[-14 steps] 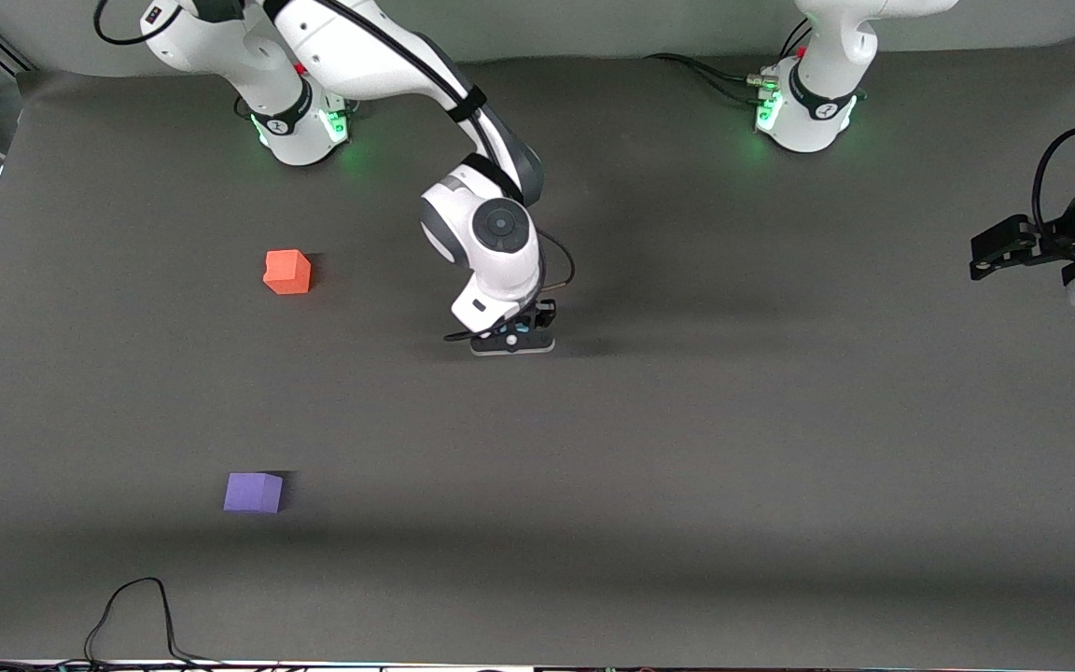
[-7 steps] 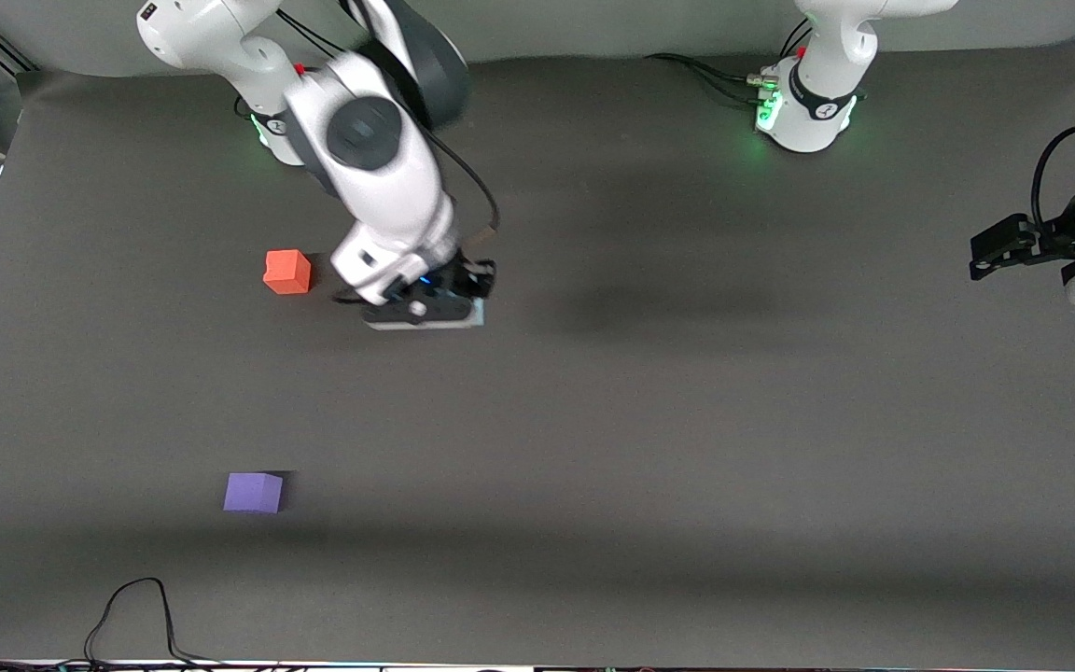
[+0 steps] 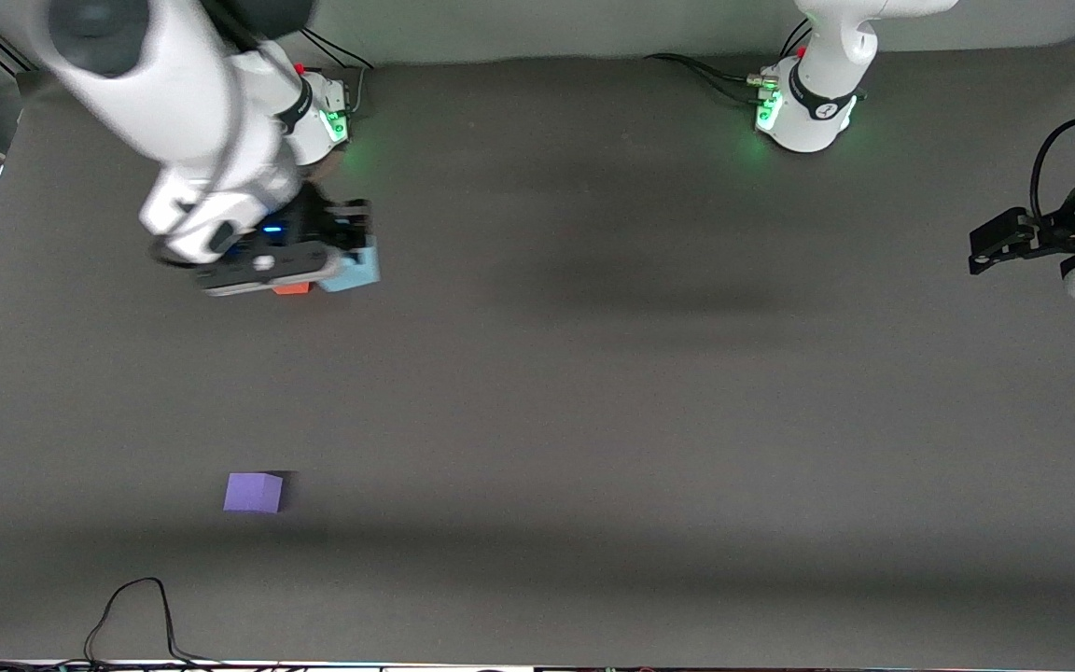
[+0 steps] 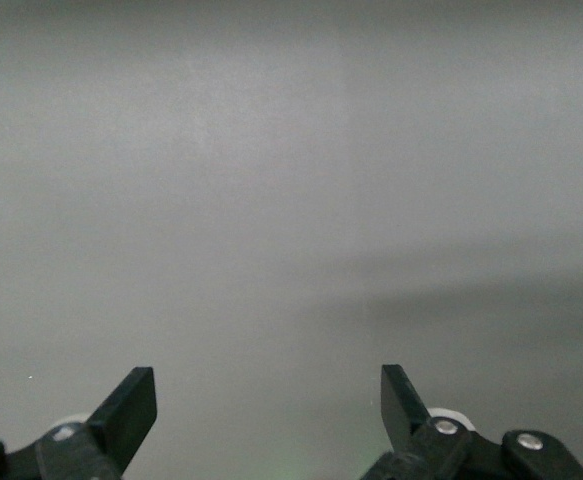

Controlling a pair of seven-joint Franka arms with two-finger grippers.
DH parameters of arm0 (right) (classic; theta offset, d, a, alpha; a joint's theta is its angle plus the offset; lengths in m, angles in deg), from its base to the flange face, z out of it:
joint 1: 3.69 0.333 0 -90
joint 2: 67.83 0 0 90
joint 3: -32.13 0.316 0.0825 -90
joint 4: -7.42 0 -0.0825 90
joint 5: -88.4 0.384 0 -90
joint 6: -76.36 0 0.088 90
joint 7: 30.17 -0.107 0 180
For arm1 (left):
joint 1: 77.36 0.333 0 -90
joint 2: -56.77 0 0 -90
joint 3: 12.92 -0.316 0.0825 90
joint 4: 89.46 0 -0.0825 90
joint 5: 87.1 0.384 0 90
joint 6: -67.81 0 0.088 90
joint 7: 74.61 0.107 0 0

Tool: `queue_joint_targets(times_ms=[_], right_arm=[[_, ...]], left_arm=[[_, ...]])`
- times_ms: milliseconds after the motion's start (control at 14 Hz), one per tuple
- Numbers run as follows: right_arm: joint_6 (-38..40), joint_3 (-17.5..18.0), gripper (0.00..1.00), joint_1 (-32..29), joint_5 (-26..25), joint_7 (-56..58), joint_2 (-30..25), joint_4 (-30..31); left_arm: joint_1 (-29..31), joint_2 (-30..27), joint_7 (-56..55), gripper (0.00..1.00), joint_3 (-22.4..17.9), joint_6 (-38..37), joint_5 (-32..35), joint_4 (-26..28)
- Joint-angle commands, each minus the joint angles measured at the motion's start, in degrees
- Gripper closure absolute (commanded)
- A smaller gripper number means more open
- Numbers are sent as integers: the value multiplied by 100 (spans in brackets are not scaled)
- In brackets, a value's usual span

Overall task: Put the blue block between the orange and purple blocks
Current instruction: 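Carry the blue block between the orange and purple blocks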

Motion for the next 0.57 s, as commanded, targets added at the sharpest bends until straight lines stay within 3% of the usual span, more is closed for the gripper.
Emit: queue_joint_targets(times_ms=[0, 214, 357, 500], right_arm=[[-69, -893, 100, -13, 23, 1599, -847, 1111], [-139, -1808, 100, 5, -259, 2868, -928, 1473], [-367, -2064, 100, 5, -277, 2968, -928, 1771], [-736, -2092, 100, 5, -268, 2942, -876, 2088]], left_arm=[[105, -192, 12, 0, 106, 56, -16, 198], [62, -192, 12, 0, 106, 38, -43, 207], [53, -192, 12, 0, 97, 29, -87, 207], [62, -192, 12, 0, 97, 12, -96, 216]])
